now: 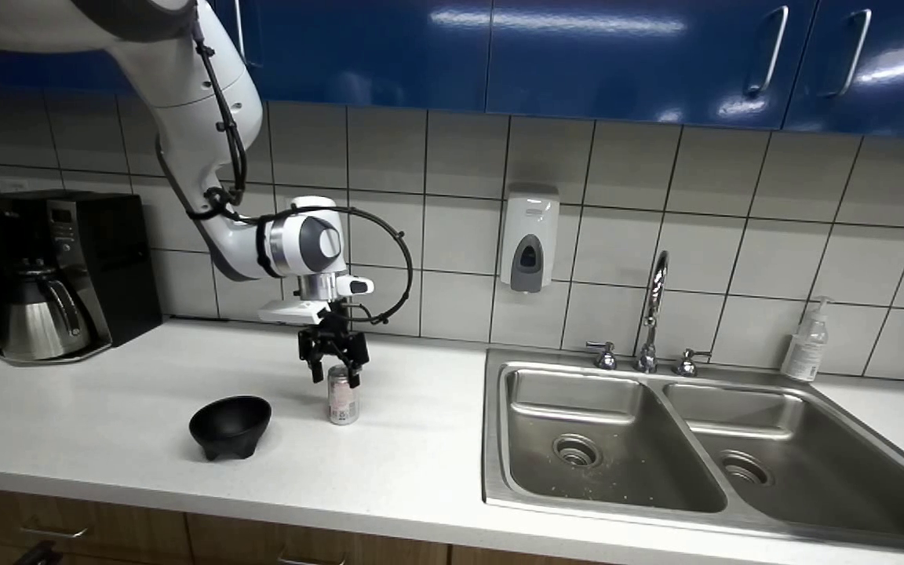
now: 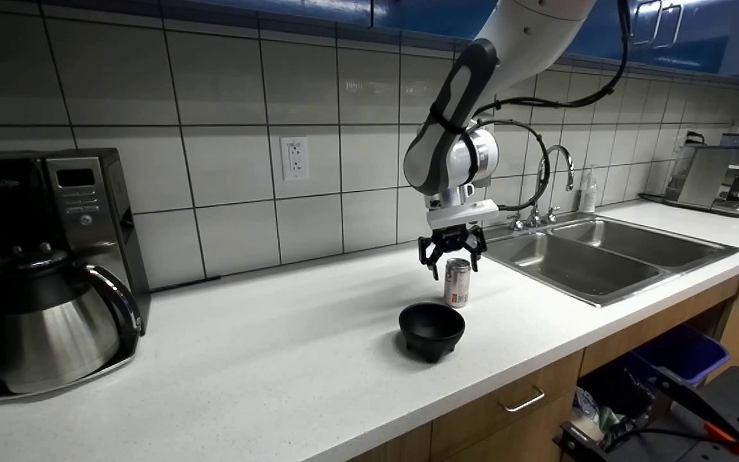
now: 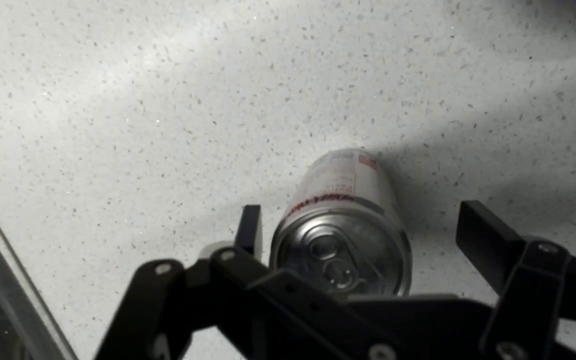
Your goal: Put the can into the bowl
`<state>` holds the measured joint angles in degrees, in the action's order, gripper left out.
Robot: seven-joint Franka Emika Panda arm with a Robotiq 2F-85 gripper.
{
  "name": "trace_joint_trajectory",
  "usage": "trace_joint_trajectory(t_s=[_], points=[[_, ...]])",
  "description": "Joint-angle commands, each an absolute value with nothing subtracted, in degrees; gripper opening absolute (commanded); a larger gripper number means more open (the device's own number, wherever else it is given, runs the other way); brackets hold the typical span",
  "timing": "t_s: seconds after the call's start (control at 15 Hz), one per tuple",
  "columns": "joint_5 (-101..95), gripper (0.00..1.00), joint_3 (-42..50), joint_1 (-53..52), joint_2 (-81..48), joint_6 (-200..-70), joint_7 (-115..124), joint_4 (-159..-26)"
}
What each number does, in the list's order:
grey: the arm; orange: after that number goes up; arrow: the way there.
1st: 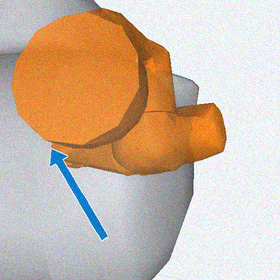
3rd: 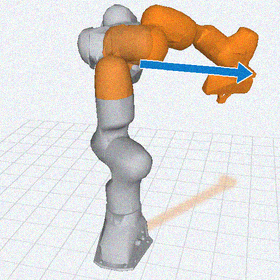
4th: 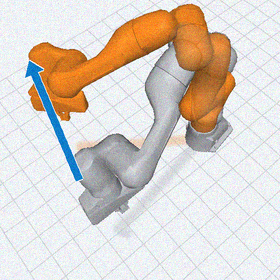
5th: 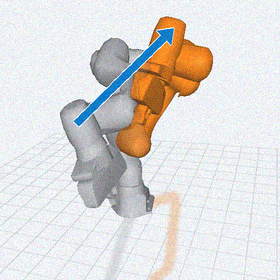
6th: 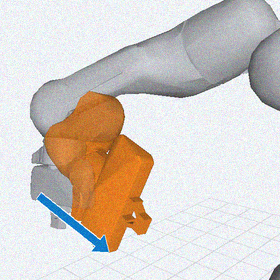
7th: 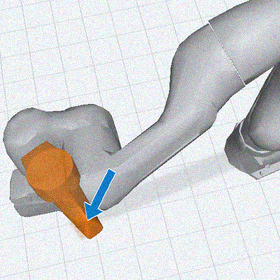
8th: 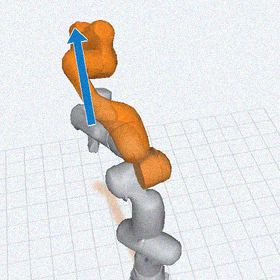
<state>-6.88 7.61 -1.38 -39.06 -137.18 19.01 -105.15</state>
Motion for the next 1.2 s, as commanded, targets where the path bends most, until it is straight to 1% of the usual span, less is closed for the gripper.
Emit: trace_joint_trajectory(t_s=[0.0,1.13], points=[[-5.97,1.00,8.72,-2.07,-41.15,-134.51,20.49,-101.35],[-6.35,1.00,8.82,-1.86,-41.31,-136.45,19.17,-102.66]])
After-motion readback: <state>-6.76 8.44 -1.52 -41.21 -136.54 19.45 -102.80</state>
